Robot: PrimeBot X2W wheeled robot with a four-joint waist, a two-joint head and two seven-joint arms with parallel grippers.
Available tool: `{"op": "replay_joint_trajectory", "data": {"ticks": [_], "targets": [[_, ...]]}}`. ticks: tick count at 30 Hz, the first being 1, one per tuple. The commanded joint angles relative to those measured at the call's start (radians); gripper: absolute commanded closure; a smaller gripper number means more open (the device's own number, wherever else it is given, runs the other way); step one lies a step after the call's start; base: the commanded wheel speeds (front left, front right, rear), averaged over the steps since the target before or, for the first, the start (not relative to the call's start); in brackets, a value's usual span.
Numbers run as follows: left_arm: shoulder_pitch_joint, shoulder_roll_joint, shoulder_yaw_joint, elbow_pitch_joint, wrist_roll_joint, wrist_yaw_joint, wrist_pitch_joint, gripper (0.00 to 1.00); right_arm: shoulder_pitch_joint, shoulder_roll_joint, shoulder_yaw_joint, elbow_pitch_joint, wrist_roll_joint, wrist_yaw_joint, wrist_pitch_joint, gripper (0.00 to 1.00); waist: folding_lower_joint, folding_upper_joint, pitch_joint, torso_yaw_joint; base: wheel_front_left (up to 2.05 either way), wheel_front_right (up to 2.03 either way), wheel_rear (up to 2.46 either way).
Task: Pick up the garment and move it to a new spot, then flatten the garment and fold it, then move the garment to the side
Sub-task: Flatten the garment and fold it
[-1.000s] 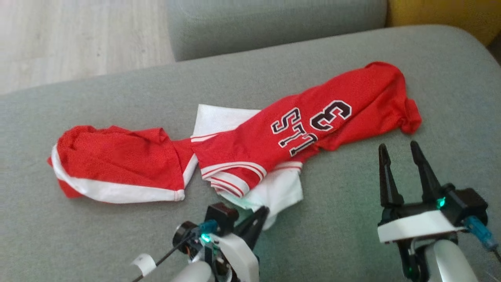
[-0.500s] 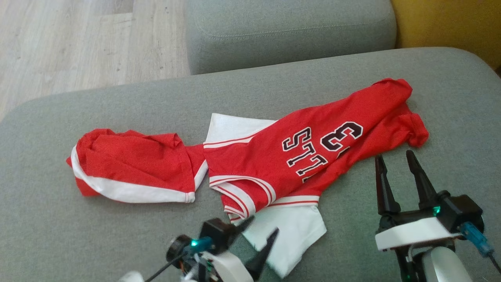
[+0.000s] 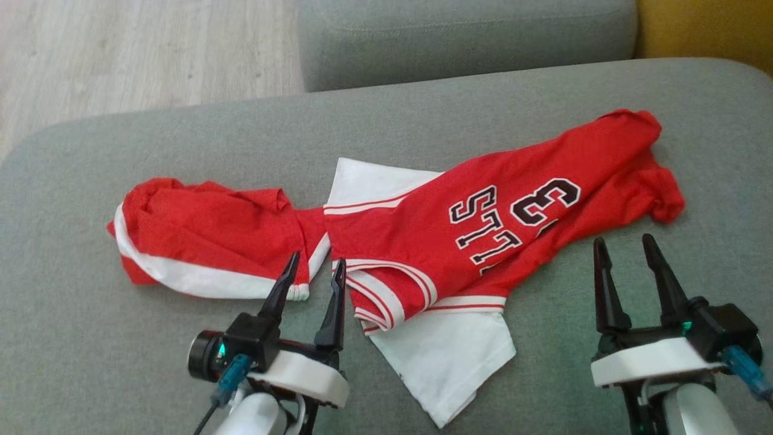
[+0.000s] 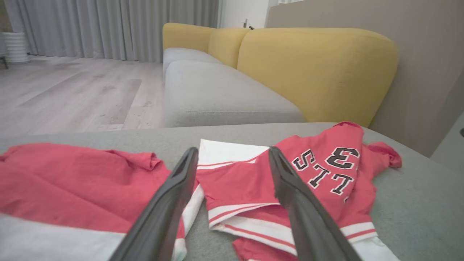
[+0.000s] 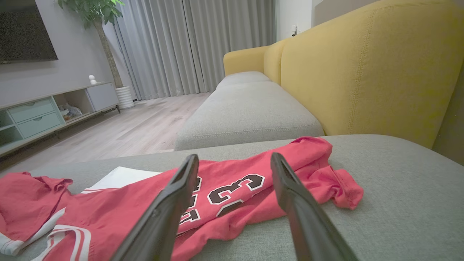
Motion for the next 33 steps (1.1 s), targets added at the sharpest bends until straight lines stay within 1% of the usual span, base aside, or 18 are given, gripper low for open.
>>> {"op": "replay_joint_trajectory", "data": {"ticks": [1, 7, 9, 11, 13, 17, 18, 20, 24, 28, 33], "targets": [[-0.041, -0.005, 0.037, -0.021, -0.002, 0.003, -0.014, 0.0, -0.03, -0.006, 0.014, -0.031, -0.006, -0.001, -0.009, 0.0, -0.0001, 0.0, 0.009, 0.009, 0.0, 0.0, 0.0], [-0.055, -0.014, 0.037, 0.011, 0.002, -0.011, -0.032, 0.0, -0.074, -0.006, -0.033, 0.01, -0.029, -0.001, -0.009, 0.0, -0.0001, 0.0, 0.04, 0.027, 0.0, 0.0, 0.0], [-0.06, -0.02, 0.038, 0.018, 0.001, -0.013, -0.035, 0.0, -0.092, -0.006, -0.052, 0.085, -0.006, -0.001, -0.009, 0.0, -0.0001, 0.0, 0.05, 0.028, 0.0, 0.0, 0.0], [-0.067, -0.025, 0.036, 0.025, 0.001, -0.018, -0.038, 0.0, -0.13, -0.006, -0.051, 0.171, 0.044, -0.001, -0.008, 0.0, -0.0001, 0.0, 0.064, 0.031, 0.0, 0.0, 0.0], [-0.078, -0.031, 0.03, 0.034, 0.004, -0.024, -0.039, 0.0, -0.176, -0.006, -0.087, 0.243, 0.01, -0.001, -0.008, 0.0, -0.0001, 0.0, 0.077, 0.038, 0.0, 0.0, 0.0], [-0.101, -0.041, 0.025, 0.044, 0.007, -0.033, -0.042, 0.0, -0.277, -0.006, -0.236, 0.369, -0.061, -0.001, -0.008, 0.0, -0.0001, 0.0, 0.106, 0.051, 0.0, 0.0, 0.0], [-0.101, -0.041, 0.025, 0.044, 0.007, -0.033, -0.042, 0.0, -0.277, -0.006, -0.236, 0.369, -0.061, -0.001, -0.008, 0.0, -0.0001, 0.0, 0.106, 0.051, 0.0, 0.0, 0.0], [-0.111, -0.044, 0.025, 0.047, 0.008, -0.036, -0.043, 0.0, -0.324, -0.006, -0.297, 0.427, -0.104, -0.001, -0.004, 0.0, -0.0001, 0.0, 0.123, 0.057, 0.0, 0.0, 0.0], [-0.124, -0.049, 0.028, 0.054, 0.007, -0.043, -0.045, 0.0, -0.401, -0.006, -0.384, 0.518, -0.196, -0.001, 0.009, 0.0, -0.0001, 0.0, 0.152, 0.066, 0.0, 0.0, 0.0], [-0.133, -0.052, 0.034, 0.059, 0.009, -0.046, -0.046, 0.0, -0.471, -0.006, -0.49, 0.579, -0.286, -0.001, 0.017, 0.0, -0.0001, 0.0, 0.181, 0.067, 0.0, 0.0, 0.0], [-0.146, -0.057, 0.037, 0.061, 0.014, -0.052, -0.046, 0.0, -0.545, -0.006, -0.634, 0.592, -0.443, -0.001, 0.038, 0.0, -0.0001, 0.0, 0.212, 0.067, 0.0, 0.0, 0.0]]}}
